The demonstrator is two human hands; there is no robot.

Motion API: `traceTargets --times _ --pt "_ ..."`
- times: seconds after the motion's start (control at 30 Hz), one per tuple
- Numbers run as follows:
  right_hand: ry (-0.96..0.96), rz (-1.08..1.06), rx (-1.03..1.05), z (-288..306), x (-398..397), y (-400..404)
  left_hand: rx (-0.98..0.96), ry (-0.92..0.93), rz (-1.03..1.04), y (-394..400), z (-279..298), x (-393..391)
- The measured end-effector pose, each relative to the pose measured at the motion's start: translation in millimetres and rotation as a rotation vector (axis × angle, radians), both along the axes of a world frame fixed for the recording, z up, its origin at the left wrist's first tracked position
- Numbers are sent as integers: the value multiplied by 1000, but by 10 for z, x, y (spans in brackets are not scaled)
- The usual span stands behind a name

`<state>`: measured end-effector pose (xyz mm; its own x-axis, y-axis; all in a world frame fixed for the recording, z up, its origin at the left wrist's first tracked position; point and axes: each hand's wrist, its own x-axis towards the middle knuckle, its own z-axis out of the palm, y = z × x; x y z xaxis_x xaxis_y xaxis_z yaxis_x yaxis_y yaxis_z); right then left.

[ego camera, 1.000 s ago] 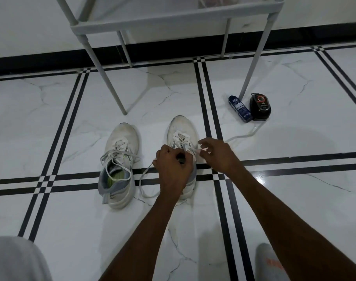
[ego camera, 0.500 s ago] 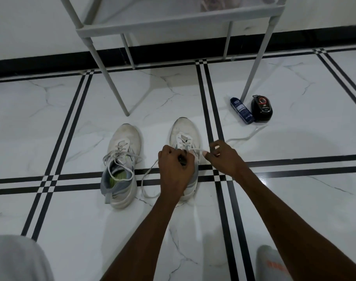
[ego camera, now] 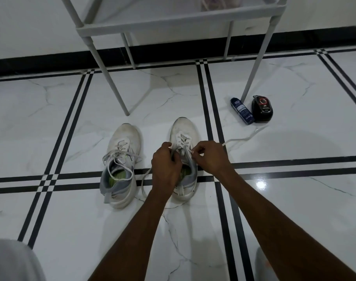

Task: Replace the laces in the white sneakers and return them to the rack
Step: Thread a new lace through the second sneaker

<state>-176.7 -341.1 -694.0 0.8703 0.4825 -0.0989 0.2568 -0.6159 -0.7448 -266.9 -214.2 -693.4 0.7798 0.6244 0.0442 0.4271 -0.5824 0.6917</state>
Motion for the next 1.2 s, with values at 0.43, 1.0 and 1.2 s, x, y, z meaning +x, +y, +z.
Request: traceTargets --times 0.43,1.0,1.2 --pt "346 -133 255 463 134 -171 -89 -20 -485 142 246 300" --pt "417 -88 276 755 324 -425 227 81 -58 382 478 737" --pt "424 -40 272 786 315 -352 42 121 -717 318 546 733"
